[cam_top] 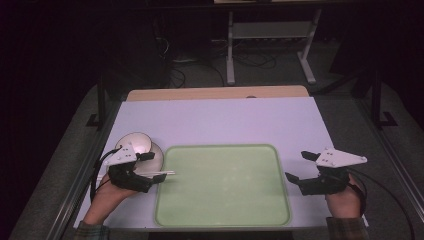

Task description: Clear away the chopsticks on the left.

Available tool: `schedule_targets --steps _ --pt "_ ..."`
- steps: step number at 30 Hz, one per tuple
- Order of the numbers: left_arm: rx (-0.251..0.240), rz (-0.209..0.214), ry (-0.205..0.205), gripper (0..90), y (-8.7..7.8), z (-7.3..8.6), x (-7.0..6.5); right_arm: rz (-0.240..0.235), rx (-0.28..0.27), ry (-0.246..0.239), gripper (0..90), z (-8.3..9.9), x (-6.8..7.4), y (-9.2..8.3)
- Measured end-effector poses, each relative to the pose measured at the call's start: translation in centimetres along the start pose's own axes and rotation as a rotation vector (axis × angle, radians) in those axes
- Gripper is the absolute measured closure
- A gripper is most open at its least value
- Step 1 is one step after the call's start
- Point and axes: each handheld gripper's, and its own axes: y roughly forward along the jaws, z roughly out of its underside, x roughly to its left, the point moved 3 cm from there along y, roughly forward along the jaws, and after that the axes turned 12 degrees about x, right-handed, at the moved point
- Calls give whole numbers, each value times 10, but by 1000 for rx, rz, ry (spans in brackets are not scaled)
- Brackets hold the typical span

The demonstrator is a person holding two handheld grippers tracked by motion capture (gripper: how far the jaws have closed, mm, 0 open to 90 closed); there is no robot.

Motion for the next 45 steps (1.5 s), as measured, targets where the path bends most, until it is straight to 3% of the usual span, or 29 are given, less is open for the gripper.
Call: schedule_targets --steps 9,29,40,45 --pt "39 19 37 139 -1 0 -4 15 34 -13 130 5 -1 -2" --pt "109 40 27 227 5 19 -12 18 129 -24 131 27 0 9" --pt "127 48 30 406 15 28 -21 17 162 7 131 48 -5 15" --pt "150 27 15 619 16 30 -19 17 166 7 131 49 -5 18"
